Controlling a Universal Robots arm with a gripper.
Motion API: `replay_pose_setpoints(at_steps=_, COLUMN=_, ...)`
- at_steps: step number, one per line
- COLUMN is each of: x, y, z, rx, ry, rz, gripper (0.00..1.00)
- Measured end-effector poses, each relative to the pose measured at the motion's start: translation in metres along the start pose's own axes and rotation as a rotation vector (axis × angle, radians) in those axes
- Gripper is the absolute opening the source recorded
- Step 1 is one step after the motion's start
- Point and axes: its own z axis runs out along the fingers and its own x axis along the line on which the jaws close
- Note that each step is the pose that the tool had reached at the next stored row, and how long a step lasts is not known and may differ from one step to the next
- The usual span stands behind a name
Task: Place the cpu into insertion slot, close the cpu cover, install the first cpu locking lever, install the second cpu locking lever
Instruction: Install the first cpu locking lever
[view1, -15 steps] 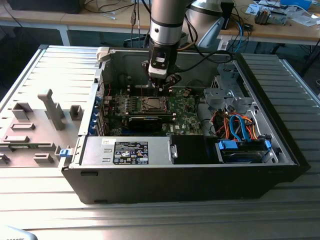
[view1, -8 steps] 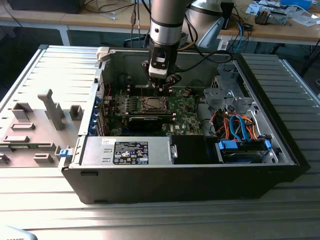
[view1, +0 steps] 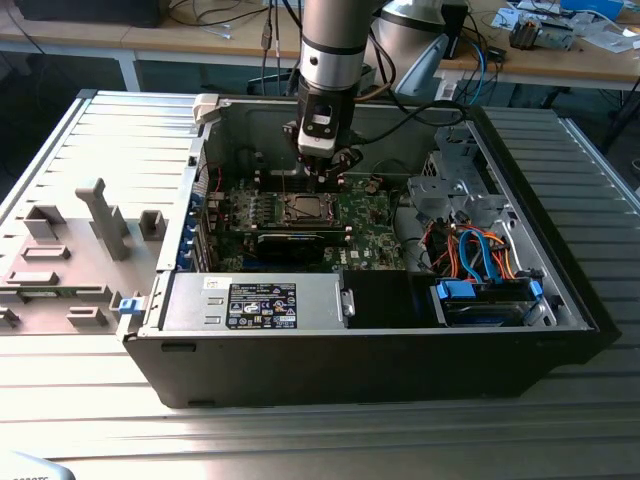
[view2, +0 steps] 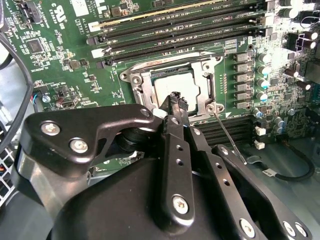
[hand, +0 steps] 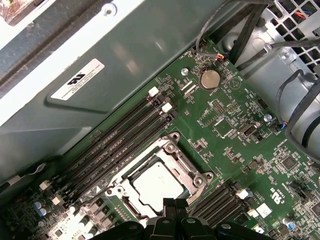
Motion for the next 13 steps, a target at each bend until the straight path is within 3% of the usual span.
replay_pose_setpoints(at_steps=13, x=0.0000, y=0.0000, z=0.0000, rx=0.0003, ry=-0.0013, rz=-0.034, gripper=0.11)
